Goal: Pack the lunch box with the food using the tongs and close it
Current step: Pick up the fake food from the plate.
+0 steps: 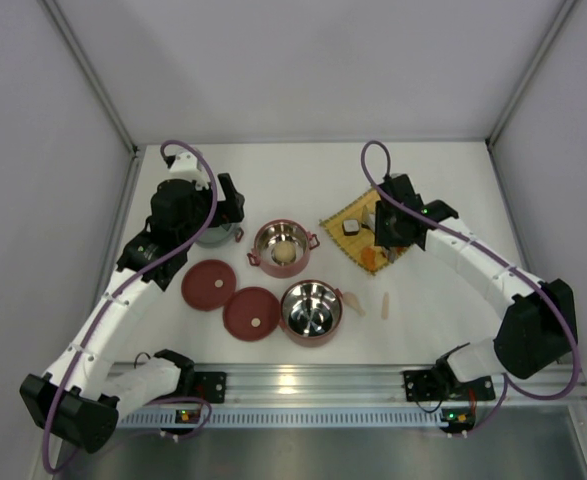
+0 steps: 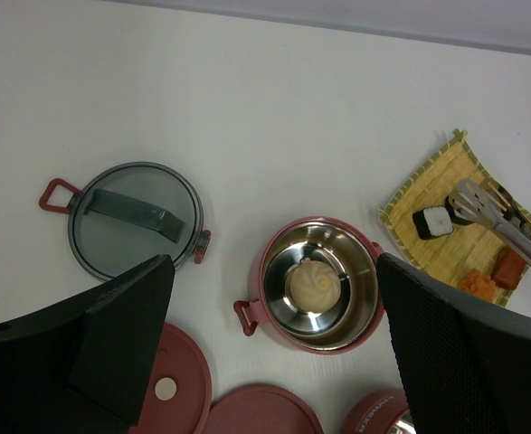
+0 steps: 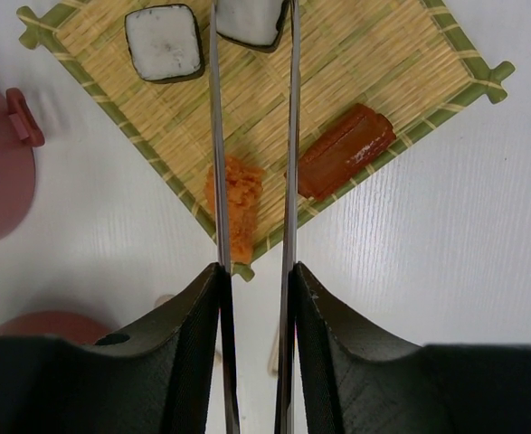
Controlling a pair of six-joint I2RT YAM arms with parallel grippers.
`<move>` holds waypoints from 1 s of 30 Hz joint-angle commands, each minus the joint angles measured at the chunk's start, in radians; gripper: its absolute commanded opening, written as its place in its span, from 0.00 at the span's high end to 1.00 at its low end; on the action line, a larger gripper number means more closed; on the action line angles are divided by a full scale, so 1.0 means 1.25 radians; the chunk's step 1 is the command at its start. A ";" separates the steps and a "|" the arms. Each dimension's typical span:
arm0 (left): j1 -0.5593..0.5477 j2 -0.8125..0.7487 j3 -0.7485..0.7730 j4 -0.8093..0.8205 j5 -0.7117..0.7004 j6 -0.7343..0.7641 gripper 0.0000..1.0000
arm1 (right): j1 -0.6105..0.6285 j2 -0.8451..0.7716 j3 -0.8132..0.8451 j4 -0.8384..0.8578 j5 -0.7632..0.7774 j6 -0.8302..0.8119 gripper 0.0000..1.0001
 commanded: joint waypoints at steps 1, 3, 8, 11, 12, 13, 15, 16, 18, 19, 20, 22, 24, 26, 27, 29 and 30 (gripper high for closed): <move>0.002 -0.003 0.022 0.011 0.012 -0.010 0.01 | -0.005 -0.033 -0.003 0.010 0.021 0.007 0.65; 0.002 -0.002 0.022 0.010 0.013 -0.010 0.01 | -0.005 -0.034 -0.004 0.010 0.024 0.006 0.64; 0.002 -0.002 0.023 0.011 0.013 -0.011 0.01 | -0.002 -0.035 -0.004 0.008 0.023 0.006 0.63; 0.002 -0.002 0.022 0.010 0.014 -0.012 0.01 | 0.000 -0.040 -0.001 0.006 0.024 0.005 0.62; 0.002 -0.002 0.022 0.011 0.014 -0.012 0.01 | 0.000 -0.040 -0.001 0.004 0.026 0.005 0.62; 0.002 -0.002 0.022 0.011 0.014 -0.012 0.02 | 0.000 -0.040 0.000 0.004 0.028 0.006 0.62; 0.002 -0.002 0.022 0.010 0.015 -0.012 0.01 | 0.000 -0.039 0.002 0.004 0.029 0.005 0.62; 0.002 -0.002 0.022 0.010 0.015 -0.012 0.01 | 0.000 -0.039 0.003 0.003 0.028 0.006 0.62; 0.002 0.000 0.022 0.010 0.014 -0.012 0.01 | 0.001 -0.040 0.006 0.003 0.028 0.006 0.62; 0.002 -0.002 0.022 0.010 0.014 -0.012 0.01 | 0.001 -0.041 0.006 0.000 0.028 0.005 0.62; 0.003 -0.002 0.022 0.011 0.014 -0.012 0.01 | 0.001 -0.041 0.007 0.000 0.028 0.005 0.62; 0.002 -0.002 0.022 0.010 0.015 -0.012 0.01 | 0.001 -0.041 0.006 0.000 0.024 0.006 0.62; 0.002 0.000 0.022 0.011 0.017 -0.012 0.01 | 0.002 -0.041 0.006 0.000 0.021 0.007 0.62; 0.002 -0.002 0.023 0.010 0.015 -0.012 0.01 | 0.003 -0.038 0.005 0.003 0.019 0.007 0.61; 0.002 0.000 0.022 0.010 0.014 -0.012 0.01 | 0.006 -0.035 0.005 0.003 0.019 0.007 0.61; 0.002 0.000 0.022 0.010 0.014 -0.012 0.01 | 0.007 -0.032 0.006 0.003 0.018 0.007 0.61; 0.002 -0.002 0.023 0.011 0.014 -0.012 0.01 | 0.008 -0.032 0.007 0.004 0.015 0.009 0.61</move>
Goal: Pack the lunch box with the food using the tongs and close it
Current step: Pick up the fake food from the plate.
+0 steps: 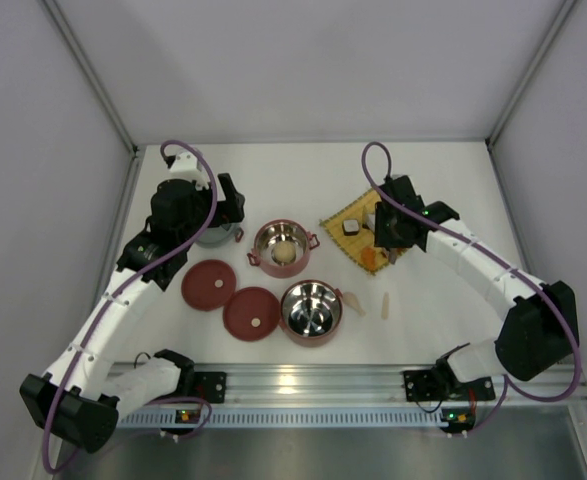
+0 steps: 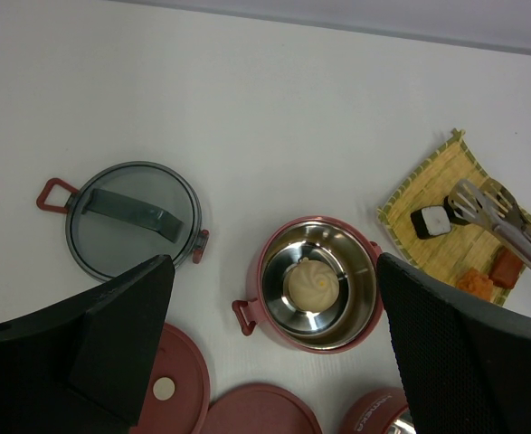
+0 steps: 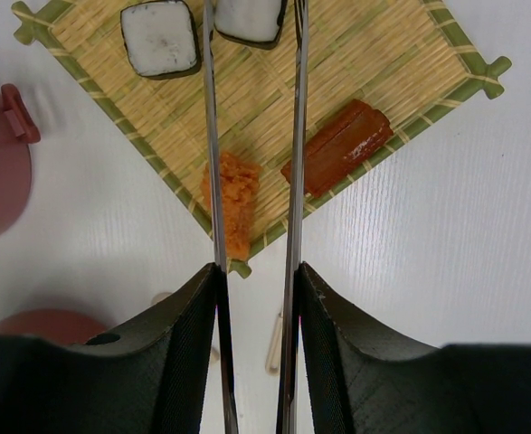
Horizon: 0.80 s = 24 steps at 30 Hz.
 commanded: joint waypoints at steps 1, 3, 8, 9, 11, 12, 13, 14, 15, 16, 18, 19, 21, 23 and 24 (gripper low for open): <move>0.002 0.000 0.022 0.010 0.011 -0.009 0.01 | 0.008 -0.020 0.016 0.004 0.013 0.009 0.61; 0.002 -0.002 0.022 0.010 0.011 -0.009 0.01 | 0.011 -0.020 0.017 0.001 0.013 0.010 0.61; 0.002 -0.002 0.023 0.010 0.011 -0.009 0.01 | 0.012 -0.018 0.018 -0.002 0.009 0.009 0.61; 0.002 -0.002 0.023 0.010 0.011 -0.008 0.01 | 0.014 -0.016 0.018 -0.001 0.009 0.010 0.61; 0.002 -0.002 0.023 0.010 0.011 -0.008 0.01 | 0.016 -0.016 0.021 -0.002 0.006 0.010 0.60; 0.002 -0.003 0.023 0.011 0.011 -0.008 0.01 | 0.017 -0.015 0.021 -0.002 0.006 0.010 0.60; 0.002 -0.003 0.023 0.011 0.012 -0.008 0.01 | 0.017 -0.015 0.020 -0.001 0.006 0.010 0.60; 0.002 -0.002 0.023 0.011 0.011 -0.008 0.01 | 0.017 -0.013 0.020 -0.001 0.008 0.010 0.60; 0.002 -0.003 0.023 0.010 0.011 -0.008 0.01 | 0.017 -0.013 0.020 -0.001 0.008 0.010 0.60; 0.002 -0.002 0.023 0.010 0.011 -0.008 0.01 | 0.017 -0.010 0.018 0.001 0.008 0.011 0.61; 0.002 -0.002 0.023 0.011 0.012 -0.008 0.01 | 0.017 -0.009 0.018 0.003 0.008 0.012 0.64; 0.002 -0.002 0.022 0.010 0.011 -0.008 0.01 | 0.017 -0.010 0.017 0.004 0.006 0.012 0.70; 0.002 -0.002 0.022 0.011 0.009 -0.008 0.01 | 0.017 -0.011 0.021 0.001 0.006 0.012 0.82; 0.002 -0.003 0.022 0.011 0.010 -0.008 0.01 | 0.018 -0.019 0.027 -0.004 0.008 0.014 0.88; 0.002 -0.003 0.023 0.011 0.010 -0.008 0.01 | 0.017 -0.020 0.031 -0.006 0.015 0.012 0.92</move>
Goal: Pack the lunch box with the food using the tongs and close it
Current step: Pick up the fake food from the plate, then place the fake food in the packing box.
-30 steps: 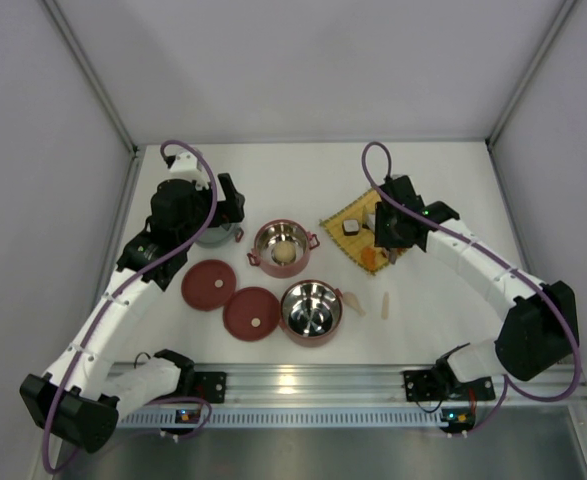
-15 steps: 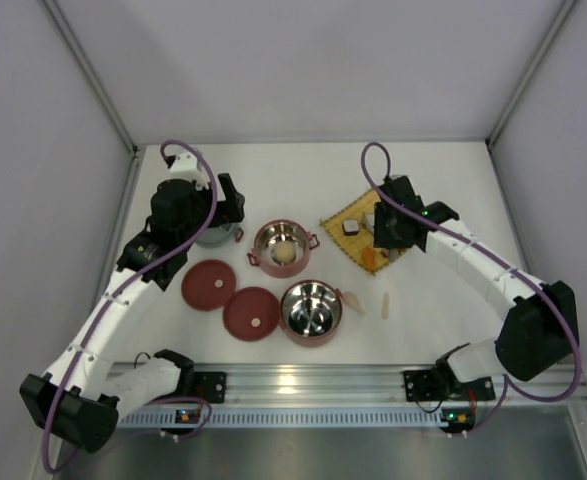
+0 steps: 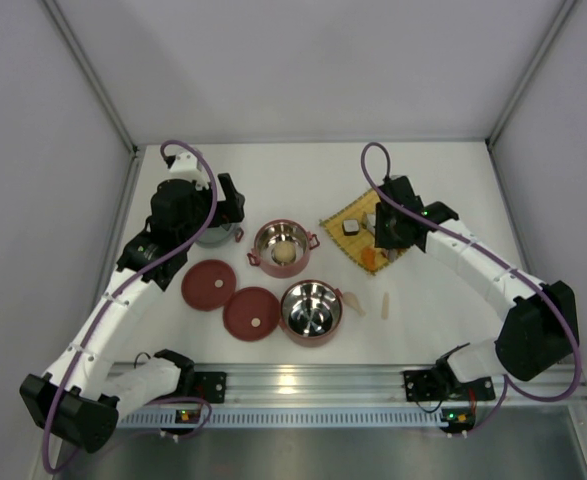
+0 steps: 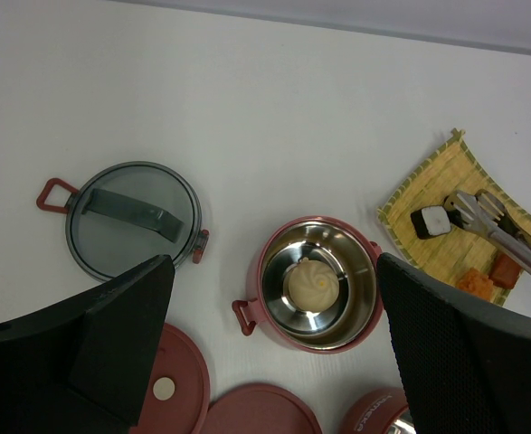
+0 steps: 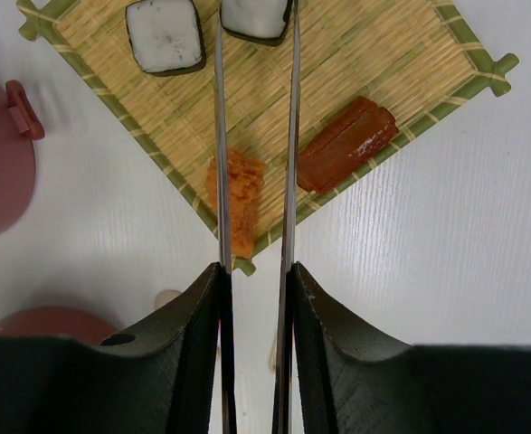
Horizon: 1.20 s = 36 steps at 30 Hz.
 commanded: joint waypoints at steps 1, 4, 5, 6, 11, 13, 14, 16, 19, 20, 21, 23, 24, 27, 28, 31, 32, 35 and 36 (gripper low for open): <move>0.002 -0.003 0.022 0.011 0.011 -0.008 0.01 | 0.008 -0.025 0.034 -0.008 0.021 0.006 0.94; 0.002 -0.003 0.022 0.011 0.011 -0.008 0.01 | 0.007 -0.038 0.056 -0.024 0.043 0.000 0.97; 0.002 -0.003 0.022 0.010 0.012 -0.008 0.01 | 0.008 -0.041 0.071 -0.029 0.048 -0.002 0.98; 0.002 -0.003 0.023 0.010 0.011 -0.008 0.01 | 0.008 -0.045 0.081 -0.037 0.055 -0.003 0.99; 0.002 -0.005 0.023 0.010 0.011 -0.008 0.01 | 0.008 -0.068 0.142 -0.065 0.054 -0.015 0.99; 0.002 -0.004 0.023 0.010 0.012 -0.008 0.01 | 0.009 -0.076 0.160 -0.076 0.029 -0.019 1.00; 0.002 -0.004 0.023 0.011 0.011 -0.008 0.01 | 0.010 -0.080 0.174 -0.078 0.015 -0.020 1.00; 0.002 -0.005 0.024 0.011 0.010 -0.007 0.01 | 0.025 -0.090 0.187 -0.081 -0.016 -0.020 1.00; 0.002 -0.003 0.022 0.011 0.010 -0.007 0.01 | 0.067 -0.091 0.216 -0.089 -0.033 -0.018 1.00; 0.002 -0.004 0.022 0.010 0.010 -0.008 0.01 | 0.082 -0.089 0.232 -0.092 -0.036 -0.013 1.00; 0.002 -0.004 0.022 0.010 0.010 -0.008 0.01 | 0.116 -0.085 0.241 -0.091 -0.039 -0.012 1.00; 0.002 -0.004 0.023 0.010 0.007 -0.007 0.01 | 0.153 -0.068 0.265 -0.089 -0.045 -0.003 1.00; 0.002 -0.004 0.022 0.010 0.007 -0.007 0.01 | 0.189 -0.061 0.272 -0.086 -0.049 -0.001 1.00; 0.002 -0.006 0.022 0.009 0.005 -0.007 0.01 | 0.259 -0.030 0.292 -0.073 -0.056 0.013 1.00; 0.002 -0.005 0.023 0.010 0.006 -0.007 0.01 | 0.274 -0.014 0.296 -0.069 -0.060 0.015 0.99; 0.002 -0.005 0.023 0.009 0.006 -0.007 0.01 | 0.325 0.018 0.308 -0.064 -0.057 0.025 0.99; 0.002 -0.006 0.023 0.009 0.006 -0.007 0.01 | 0.334 0.022 0.309 -0.063 -0.055 0.029 0.99; 0.002 -0.009 0.023 0.009 0.005 -0.005 0.01 | 0.365 0.038 0.304 -0.056 -0.054 0.042 0.98; 0.002 -0.009 0.023 0.010 0.005 -0.005 0.01 | 0.380 0.043 0.303 -0.053 -0.053 0.045 0.97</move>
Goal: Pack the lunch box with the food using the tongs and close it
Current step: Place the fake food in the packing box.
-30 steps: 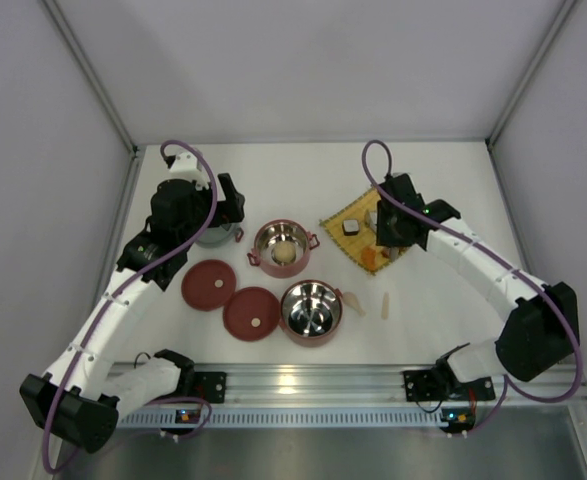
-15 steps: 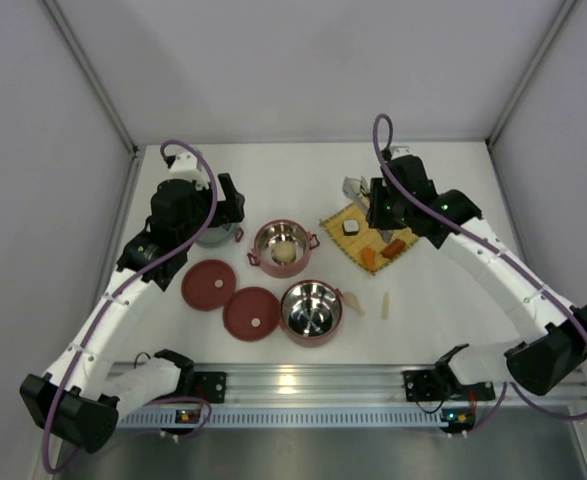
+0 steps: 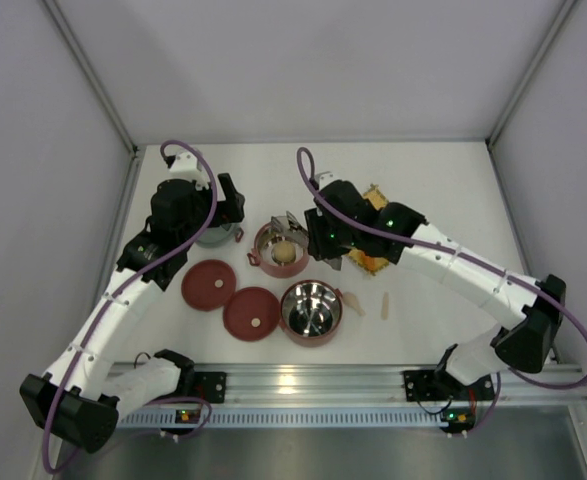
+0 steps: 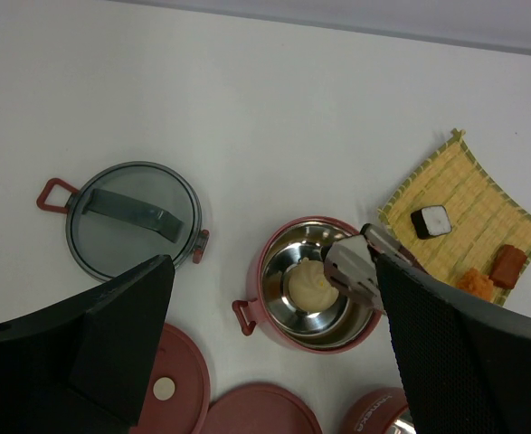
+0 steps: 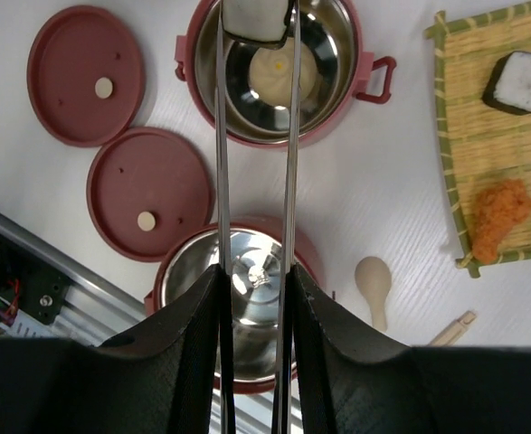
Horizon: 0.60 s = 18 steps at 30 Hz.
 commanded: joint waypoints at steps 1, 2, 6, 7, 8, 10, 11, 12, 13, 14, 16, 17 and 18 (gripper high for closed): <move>0.001 -0.010 0.023 0.010 0.006 -0.004 0.01 | 0.037 0.005 0.032 0.030 0.004 0.027 0.96; 0.002 -0.011 0.023 0.010 0.006 -0.005 0.01 | 0.040 0.008 0.028 0.031 0.004 0.031 0.95; 0.002 -0.011 0.023 0.009 0.009 -0.005 0.01 | 0.057 0.018 0.017 0.050 -0.003 0.042 0.90; 0.002 -0.013 0.023 0.009 0.009 -0.005 0.01 | 0.060 0.025 0.018 0.049 -0.003 0.043 0.89; 0.002 -0.013 0.023 0.010 0.009 -0.005 0.01 | 0.061 0.026 0.017 0.050 -0.002 0.043 0.87; 0.002 -0.014 0.023 0.010 0.009 -0.004 0.01 | 0.061 0.032 0.015 0.050 0.001 0.043 0.82; 0.002 -0.014 0.023 0.010 0.009 -0.004 0.01 | 0.060 0.032 0.013 0.050 -0.001 0.042 0.79; 0.001 -0.014 0.023 0.009 0.009 -0.004 0.01 | 0.061 0.034 0.013 0.052 -0.001 0.040 0.74; 0.002 -0.014 0.022 0.010 0.009 -0.004 0.01 | 0.061 0.034 0.013 0.052 0.001 0.039 0.73; 0.002 -0.014 0.022 0.009 0.009 -0.004 0.01 | 0.061 0.034 0.015 0.051 0.003 0.038 0.71; 0.002 -0.014 0.022 0.010 0.010 -0.004 0.01 | 0.060 0.034 0.016 0.052 0.003 0.037 0.69; 0.002 -0.014 0.022 0.009 0.009 -0.004 0.01 | 0.060 0.034 0.016 0.055 0.001 0.036 0.68; 0.002 -0.013 0.022 0.009 0.009 -0.005 0.01 | 0.061 0.035 0.017 0.055 -0.001 0.036 0.67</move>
